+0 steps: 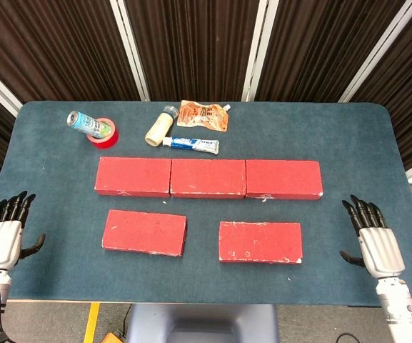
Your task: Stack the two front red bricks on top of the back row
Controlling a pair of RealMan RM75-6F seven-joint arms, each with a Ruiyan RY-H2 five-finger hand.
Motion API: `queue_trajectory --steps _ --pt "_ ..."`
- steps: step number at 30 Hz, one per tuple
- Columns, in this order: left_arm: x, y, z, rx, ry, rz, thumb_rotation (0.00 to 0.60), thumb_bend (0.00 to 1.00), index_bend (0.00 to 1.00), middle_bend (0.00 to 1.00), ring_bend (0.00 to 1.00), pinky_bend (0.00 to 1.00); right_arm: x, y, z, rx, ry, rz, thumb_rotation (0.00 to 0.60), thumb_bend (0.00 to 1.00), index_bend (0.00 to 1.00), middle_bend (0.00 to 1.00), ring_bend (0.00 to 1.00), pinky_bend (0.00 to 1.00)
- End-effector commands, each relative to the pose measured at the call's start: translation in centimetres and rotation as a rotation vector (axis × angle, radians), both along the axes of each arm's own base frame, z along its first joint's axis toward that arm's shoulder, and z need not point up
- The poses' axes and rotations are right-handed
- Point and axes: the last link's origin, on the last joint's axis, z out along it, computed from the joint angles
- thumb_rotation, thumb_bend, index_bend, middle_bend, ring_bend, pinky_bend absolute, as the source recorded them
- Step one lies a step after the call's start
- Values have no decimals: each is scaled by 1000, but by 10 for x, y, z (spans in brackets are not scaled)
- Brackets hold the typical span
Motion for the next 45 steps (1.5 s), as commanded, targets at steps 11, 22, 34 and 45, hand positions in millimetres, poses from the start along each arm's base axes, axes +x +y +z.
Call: queue_trajectory --steps 11,22,34,45 --pt "-1 -5 8 12 -20 2 600 310 0 0 0 0 5 3 3 -11 -14 19 600 0 0 77 46 0" --pt "-3 -7 8 -16 -37 4 600 307 0 0 0 0 8 3 2 -2 -15 16 600 0 0 77 46 0" --pt "69 -26 -1 -177 -82 -78 600 265 0 0 0 0 1 -8 6 13 -24 -7 600 0 0 77 46 0" --pt "114 -31 -42 -353 -11 -98 600 235 0 0 0 0 31 -32 29 -44 -56 91 600 0 0 77 46 0"
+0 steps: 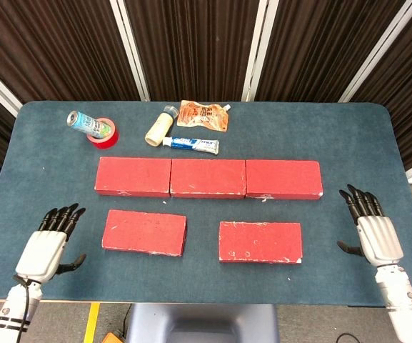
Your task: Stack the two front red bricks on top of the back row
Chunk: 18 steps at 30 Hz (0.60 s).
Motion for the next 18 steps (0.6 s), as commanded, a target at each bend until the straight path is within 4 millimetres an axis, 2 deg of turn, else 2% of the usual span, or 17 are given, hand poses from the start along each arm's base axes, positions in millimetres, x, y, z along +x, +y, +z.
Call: queue_trajectory --steps 1,7,10,18 --pt "16 -4 -31 -119 9 8 600 230 0 0 0 0 16 -6 16 -44 -21 45 600 0 0 77 46 0" --pt "29 -5 -56 -181 11 23 600 220 0 0 0 0 16 -6 18 -37 -24 25 600 0 0 77 46 0" --pt "42 -6 -68 -197 -8 -3 600 220 0 0 0 0 16 -6 15 -25 -19 19 600 0 0 77 46 0" --pt "64 3 -82 -160 -10 -17 600 215 0 0 0 0 16 -4 11 -15 -16 11 600 0 0 77 46 0"
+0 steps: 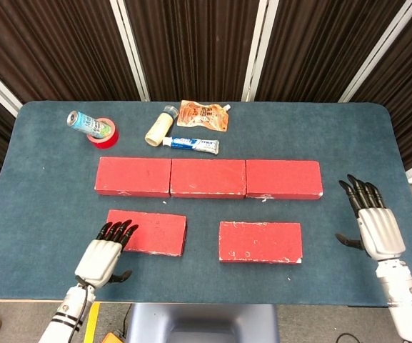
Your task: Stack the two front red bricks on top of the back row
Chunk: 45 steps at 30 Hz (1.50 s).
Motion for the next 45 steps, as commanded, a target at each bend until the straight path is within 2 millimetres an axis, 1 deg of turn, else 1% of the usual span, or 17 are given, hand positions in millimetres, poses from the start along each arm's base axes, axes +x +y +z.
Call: queue_trajectory --steps 1,6,8,13,17,21,29,36,41,45 --pt "11 4 -6 10 6 -1 600 215 0 0 0 0 -1 1 0 -2 0 -4 600 0 0 77 46 0" --pt "25 6 -16 -7 -14 -7 600 214 0 0 0 0 -1 1 0 3 -1 -6 600 0 0 77 46 0" --pt "32 9 -20 -14 -22 -13 600 214 0 0 0 0 0 1 0 5 0 -5 600 0 0 77 46 0" --pt "45 25 -30 -25 -8 -23 600 216 0 0 0 0 2 1 -1 13 6 -5 600 0 0 77 46 0" --pt "50 37 -39 -38 2 -21 600 215 0 0 0 0 2 2 -2 14 9 -10 600 0 0 77 46 0" --pt "54 43 -46 -62 0 -9 600 217 0 0 0 0 3 3 -2 15 12 -13 600 0 0 77 46 0" --pt "56 53 -54 -79 10 2 600 218 0 0 0 0 6 5 0 12 21 -9 600 0 0 77 46 0" --pt "51 62 -61 -88 25 21 600 213 0 0 0 0 6 4 -2 18 28 -13 600 0 0 77 46 0" --pt "42 71 -66 -97 55 25 600 216 0 0 0 0 6 3 -2 21 32 -15 600 0 0 77 46 0" --pt "33 73 -71 -114 73 42 600 214 0 0 0 0 5 3 -3 20 34 -19 600 0 0 77 46 0"
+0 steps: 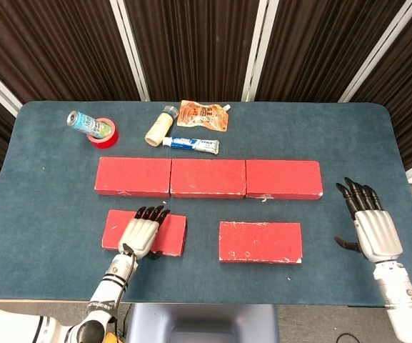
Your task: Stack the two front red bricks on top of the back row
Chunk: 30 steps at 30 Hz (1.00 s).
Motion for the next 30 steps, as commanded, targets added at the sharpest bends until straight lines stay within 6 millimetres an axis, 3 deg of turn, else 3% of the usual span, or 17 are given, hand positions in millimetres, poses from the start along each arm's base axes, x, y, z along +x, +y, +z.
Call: queue_trajectory --steps 1,30 --pt "-6 1 -3 -15 15 11 600 215 0 0 0 0 -1 0 0 1 2 -2 600 0 0 77 46 0" --pt "-24 11 0 -29 181 -13 600 226 0 0 0 0 -4 -3 -6 22 9 -20 600 0 0 77 46 0"
